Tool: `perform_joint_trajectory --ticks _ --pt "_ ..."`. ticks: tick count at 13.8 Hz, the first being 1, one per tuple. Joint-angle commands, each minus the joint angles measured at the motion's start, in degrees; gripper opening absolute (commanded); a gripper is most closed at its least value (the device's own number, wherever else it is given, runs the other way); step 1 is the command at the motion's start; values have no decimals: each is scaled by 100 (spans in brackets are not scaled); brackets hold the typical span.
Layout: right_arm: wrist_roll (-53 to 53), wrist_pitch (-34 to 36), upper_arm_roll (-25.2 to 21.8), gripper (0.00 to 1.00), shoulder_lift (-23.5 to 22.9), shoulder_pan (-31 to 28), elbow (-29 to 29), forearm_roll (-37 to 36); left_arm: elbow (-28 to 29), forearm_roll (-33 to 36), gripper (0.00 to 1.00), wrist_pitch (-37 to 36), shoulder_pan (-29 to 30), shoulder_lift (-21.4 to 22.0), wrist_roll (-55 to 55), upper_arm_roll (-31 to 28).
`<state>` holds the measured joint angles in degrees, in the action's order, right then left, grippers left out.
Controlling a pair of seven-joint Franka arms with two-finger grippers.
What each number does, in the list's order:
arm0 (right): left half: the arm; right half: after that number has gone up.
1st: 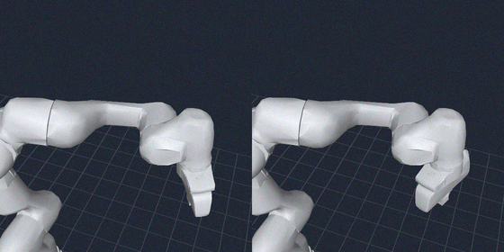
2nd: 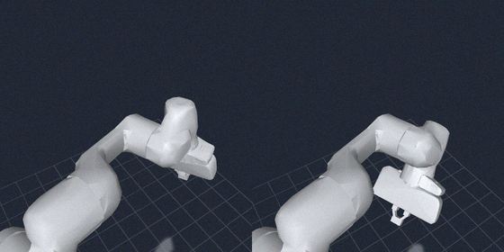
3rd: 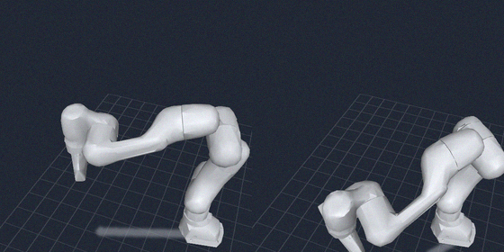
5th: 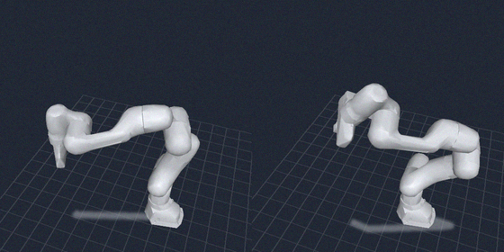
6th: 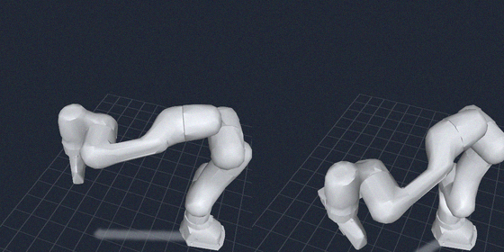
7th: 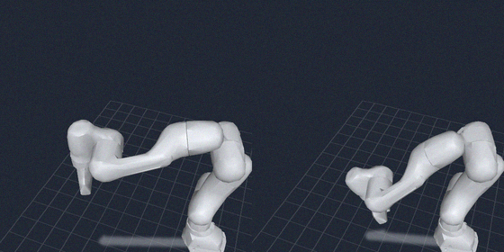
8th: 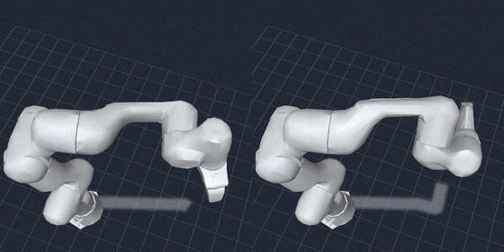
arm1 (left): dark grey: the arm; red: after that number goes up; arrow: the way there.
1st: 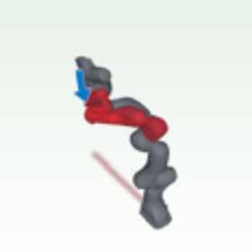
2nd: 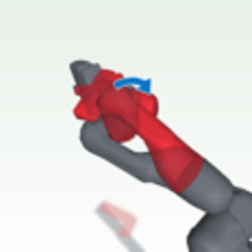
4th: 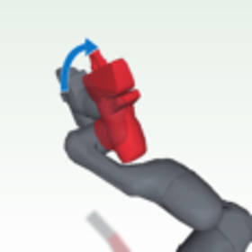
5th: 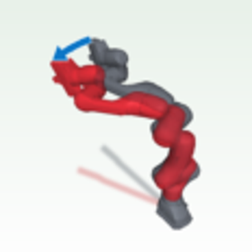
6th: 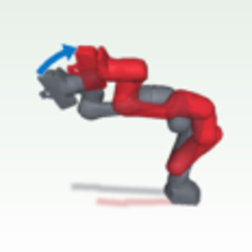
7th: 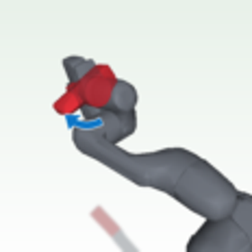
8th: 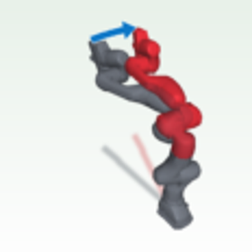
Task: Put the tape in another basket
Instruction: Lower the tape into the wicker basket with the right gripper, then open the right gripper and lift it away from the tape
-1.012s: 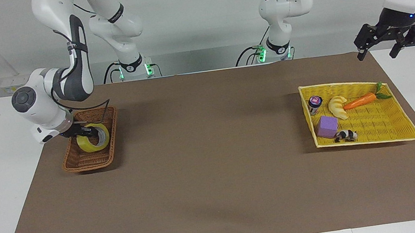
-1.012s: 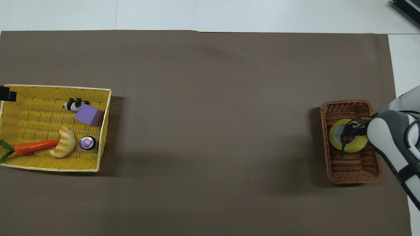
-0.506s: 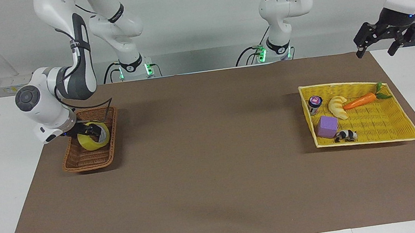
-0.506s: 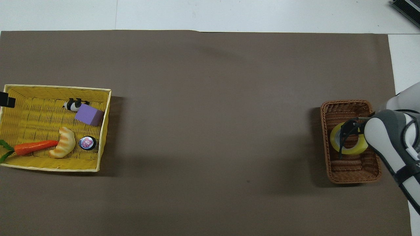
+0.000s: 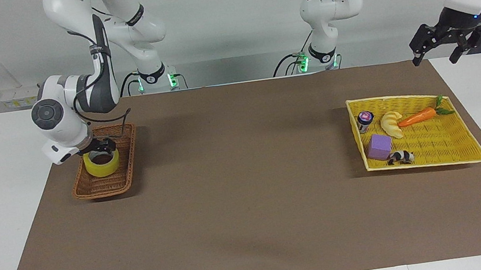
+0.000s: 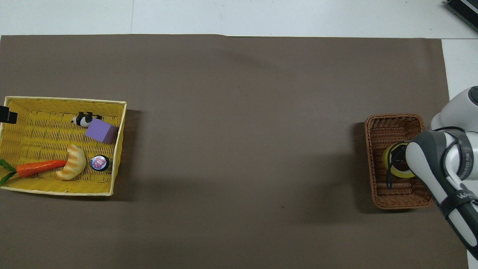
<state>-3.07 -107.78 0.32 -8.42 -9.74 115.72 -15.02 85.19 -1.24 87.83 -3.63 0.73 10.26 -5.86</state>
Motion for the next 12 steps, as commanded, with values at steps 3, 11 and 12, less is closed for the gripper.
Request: perform_joint_trajectory --ticks 3,11,12 --pt "52 266 117 100 174 121 -470 -159 50 1 100 -117 -50 120 29 -55" --pt "722 98 126 100 122 499 -1936 1464 50 1 100 -117 -50 120 29 -47" --pt "459 238 135 100 157 508 -2148 1572 50 1 100 -108 -50 120 29 -47"
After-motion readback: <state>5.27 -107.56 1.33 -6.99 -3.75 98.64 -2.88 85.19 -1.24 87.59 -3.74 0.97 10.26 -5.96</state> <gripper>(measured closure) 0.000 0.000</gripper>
